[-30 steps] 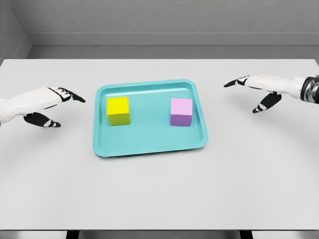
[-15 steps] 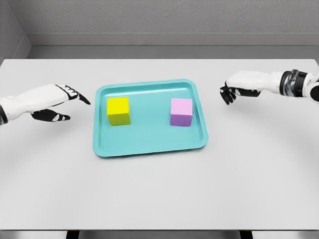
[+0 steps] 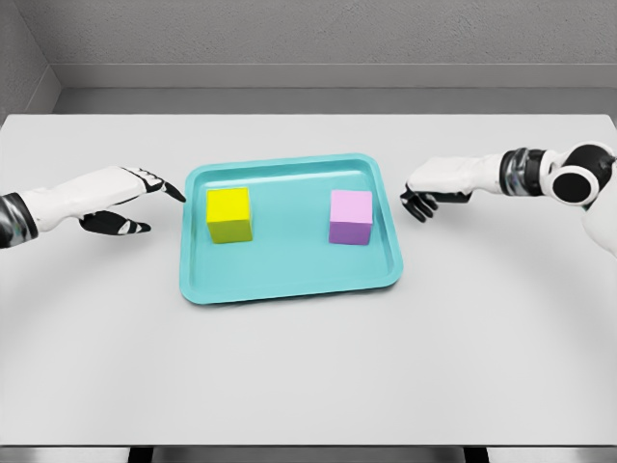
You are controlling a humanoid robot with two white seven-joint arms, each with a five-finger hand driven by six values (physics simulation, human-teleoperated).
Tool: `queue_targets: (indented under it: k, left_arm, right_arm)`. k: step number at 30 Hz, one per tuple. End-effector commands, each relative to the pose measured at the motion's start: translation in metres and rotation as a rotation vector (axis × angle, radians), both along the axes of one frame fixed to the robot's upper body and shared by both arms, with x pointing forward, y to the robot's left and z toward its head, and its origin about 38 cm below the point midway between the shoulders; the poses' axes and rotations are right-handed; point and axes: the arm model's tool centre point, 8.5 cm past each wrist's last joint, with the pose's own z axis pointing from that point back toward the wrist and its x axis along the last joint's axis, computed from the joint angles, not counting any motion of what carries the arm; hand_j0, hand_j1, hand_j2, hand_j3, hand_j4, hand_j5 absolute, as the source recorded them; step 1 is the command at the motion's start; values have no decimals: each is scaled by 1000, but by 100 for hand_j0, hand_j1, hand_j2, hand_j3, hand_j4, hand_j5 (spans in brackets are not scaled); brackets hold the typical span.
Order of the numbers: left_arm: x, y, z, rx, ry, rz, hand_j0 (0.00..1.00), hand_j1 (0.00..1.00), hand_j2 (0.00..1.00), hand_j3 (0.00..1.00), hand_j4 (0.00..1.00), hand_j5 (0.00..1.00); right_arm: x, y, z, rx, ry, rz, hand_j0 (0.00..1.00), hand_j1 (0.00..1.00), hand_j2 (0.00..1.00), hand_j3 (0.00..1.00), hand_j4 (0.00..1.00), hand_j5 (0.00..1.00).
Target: Push two cubes
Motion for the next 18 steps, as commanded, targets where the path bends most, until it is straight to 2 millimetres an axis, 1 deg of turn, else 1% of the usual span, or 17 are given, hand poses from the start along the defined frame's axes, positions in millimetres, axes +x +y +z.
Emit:
queue_targets:
  k: [1, 4, 7, 12, 14, 15, 18]
  left_arm:
    - [0, 1, 2, -5, -2, 1, 74, 74, 74, 74, 74, 74]
    - [-1, -1, 5, -5, -9, -6, 73, 73, 73, 73, 73, 73]
    - [-3, -5, 6, -5, -14, -20, 73, 73, 73, 73, 73, 73]
    - [-3, -7, 7, -2, -19, -24, 71, 71, 71, 71, 71, 71]
    - [-4, -10, 11, 2, -33, -38, 71, 71, 71, 71, 71, 71]
    - [-6, -14, 17, 6, -50, -52, 71, 71, 71, 71, 71, 71]
    - [-6, -17, 19, 5, -58, -59, 71, 71, 71, 71, 71, 71]
  right_arm:
    - [-1, 5, -7, -7, 16, 10, 10, 10, 10, 10, 10, 10]
    - [-2, 14, -9, -9, 19, 28, 10, 10, 10, 10, 10, 10]
    - [-1, 20, -5, -21, 11, 49, 10, 10, 10, 10, 10, 10]
    - [-1, 24, -2, -31, 6, 65, 10, 10, 10, 10, 10, 10]
    - [-3, 28, -3, -39, 6, 82, 10, 10, 10, 10, 10, 10]
    - [-3, 29, -3, -45, 8, 87, 10, 10, 10, 10, 10, 10]
    - [-5, 34, -1, -43, 3, 105, 10, 10, 10, 10, 10, 10]
